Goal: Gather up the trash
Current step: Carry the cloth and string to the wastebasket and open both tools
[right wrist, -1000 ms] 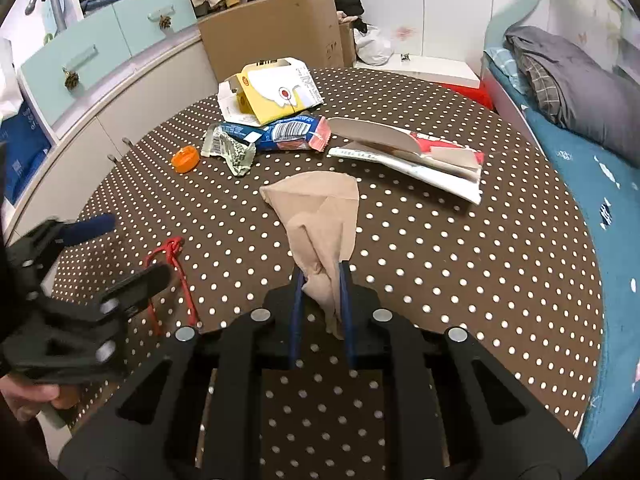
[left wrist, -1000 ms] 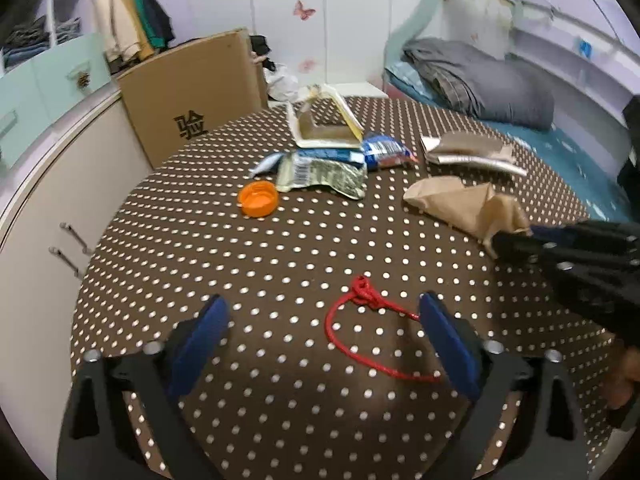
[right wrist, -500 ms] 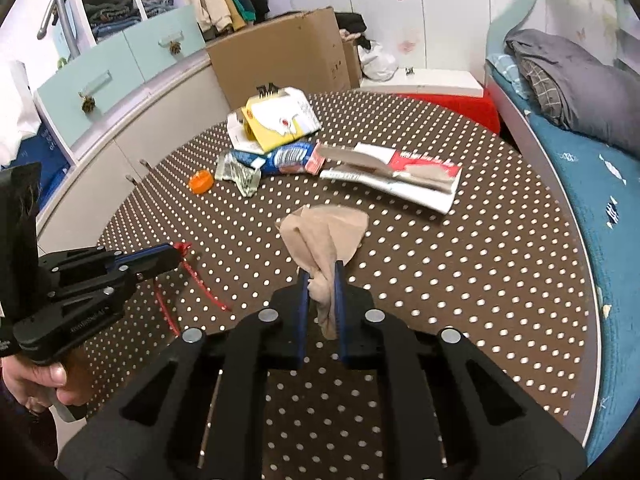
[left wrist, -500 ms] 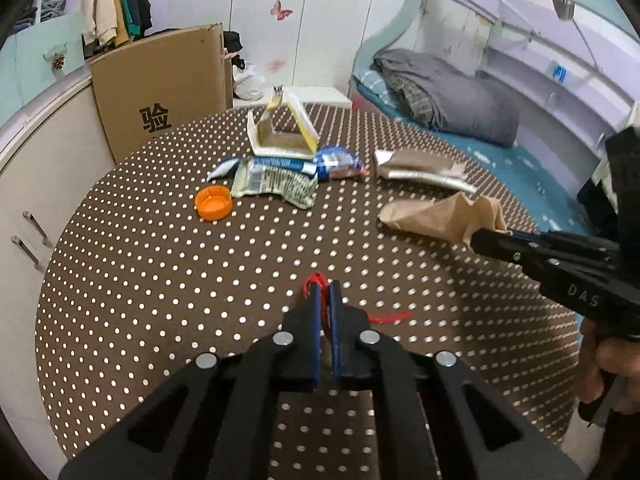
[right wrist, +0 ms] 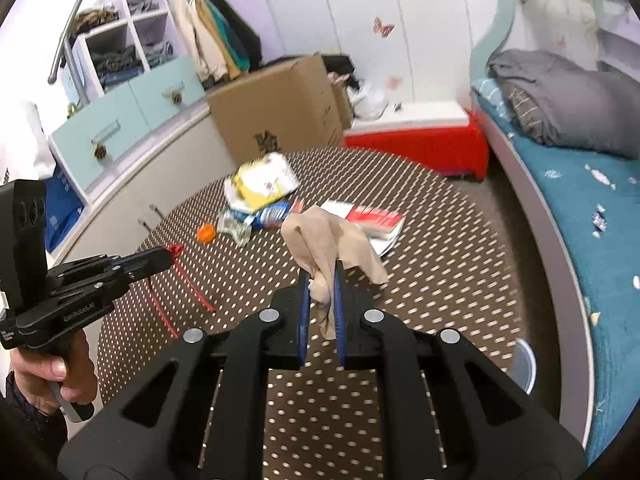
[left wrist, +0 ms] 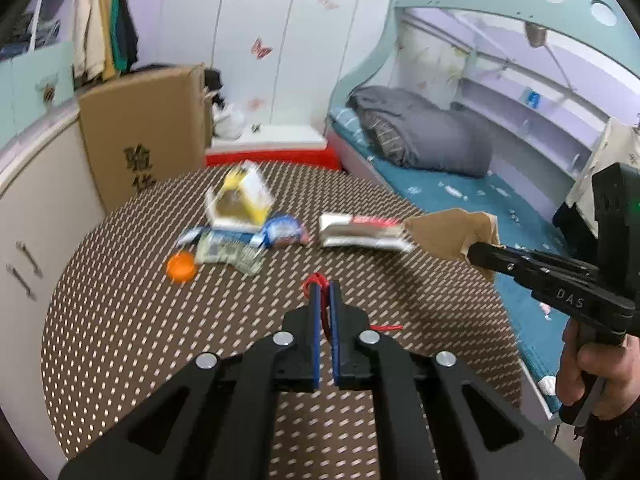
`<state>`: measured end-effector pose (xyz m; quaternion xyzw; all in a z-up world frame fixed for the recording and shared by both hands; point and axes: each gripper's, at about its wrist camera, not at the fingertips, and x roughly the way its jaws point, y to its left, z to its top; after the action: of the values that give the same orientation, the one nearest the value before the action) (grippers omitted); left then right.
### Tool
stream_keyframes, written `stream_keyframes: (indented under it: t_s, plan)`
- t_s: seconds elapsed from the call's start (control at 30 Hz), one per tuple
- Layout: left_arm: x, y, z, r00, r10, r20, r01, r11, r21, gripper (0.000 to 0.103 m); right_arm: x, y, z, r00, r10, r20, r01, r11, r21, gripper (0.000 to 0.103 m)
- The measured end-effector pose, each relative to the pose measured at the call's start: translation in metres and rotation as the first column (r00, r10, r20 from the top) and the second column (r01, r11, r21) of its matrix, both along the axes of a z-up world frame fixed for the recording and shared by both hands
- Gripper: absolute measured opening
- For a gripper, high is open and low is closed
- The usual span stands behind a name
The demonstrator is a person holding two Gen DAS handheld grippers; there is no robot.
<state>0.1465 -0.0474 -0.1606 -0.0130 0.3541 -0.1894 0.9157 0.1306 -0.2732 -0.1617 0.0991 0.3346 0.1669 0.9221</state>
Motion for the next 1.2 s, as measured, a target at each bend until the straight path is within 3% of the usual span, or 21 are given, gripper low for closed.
stream_keyframes:
  t_s: [0.23, 0.43, 0.63, 0.8, 0.9, 0.97, 1.0, 1.03, 1.07, 1.13, 1.2]
  plan:
    - [0.008, -0.052, 0.038, 0.994, -0.071, 0.081, 0.074, 0.997, -0.031, 0.004, -0.012, -0.065, 0.033, 0.99, -0.118, 0.076, 0.118, 0.993, 0.008, 0.01]
    - [0.021, -0.109, 0.05, 0.98, -0.168, 0.104, 0.173, 0.984, -0.038, 0.004, -0.011, -0.141, 0.01, 0.963, -0.269, 0.01, 0.269, 0.963, 0.009, 0.01]
    - [0.037, -0.171, 0.035, 0.966, -0.253, 0.058, 0.255, 0.967, -0.026, 0.004, 0.013, -0.207, -0.089, 0.904, -0.373, -0.206, 0.385, 0.923, 0.016, 0.011]
    - [0.05, -0.212, 0.008, 0.952, -0.306, -0.003, 0.306, 0.952, -0.003, 0.004, 0.043, -0.231, -0.194, 0.833, -0.372, -0.409, 0.42, 0.907, 0.029, 0.011]
    - [0.06, -0.231, -0.009, 0.945, -0.325, -0.04, 0.326, 0.945, 0.015, 0.004, 0.059, -0.238, -0.243, 0.794, -0.356, -0.493, 0.441, 0.895, 0.063, 0.011]
    - [0.067, -0.242, -0.018, 0.94, -0.336, -0.059, 0.338, 0.941, 0.028, 0.004, 0.066, -0.244, -0.267, 0.77, -0.356, -0.53, 0.461, 0.884, 0.077, 0.016]
    - [0.069, -0.246, -0.021, 0.938, -0.34, -0.067, 0.343, 0.939, 0.034, 0.004, 0.07, -0.248, -0.279, 0.754, -0.356, -0.552, 0.477, 0.874, 0.087, 0.026]
    - [0.074, -0.254, -0.028, 0.934, -0.347, -0.083, 0.351, 0.935, 0.042, 0.004, 0.072, -0.253, -0.289, 0.738, -0.358, -0.573, 0.497, 0.862, 0.102, 0.056]
    - [0.077, -0.259, -0.032, 0.932, -0.351, -0.092, 0.356, 0.933, 0.047, 0.004, 0.073, -0.258, -0.298, 0.722, -0.367, -0.586, 0.524, 0.844, 0.117, 0.076]
    - [0.084, -0.27, -0.041, 0.927, -0.359, -0.114, 0.367, 0.928, 0.063, 0.004, 0.073, -0.268, -0.308, 0.708, -0.37, -0.602, 0.556, 0.818, 0.151, 0.076]
    - [0.091, -0.283, -0.051, 0.919, -0.368, -0.141, 0.381, 0.922, 0.073, 0.004, 0.068, -0.277, -0.311, 0.69, -0.393, -0.608, 0.59, 0.791, 0.159, 0.084]
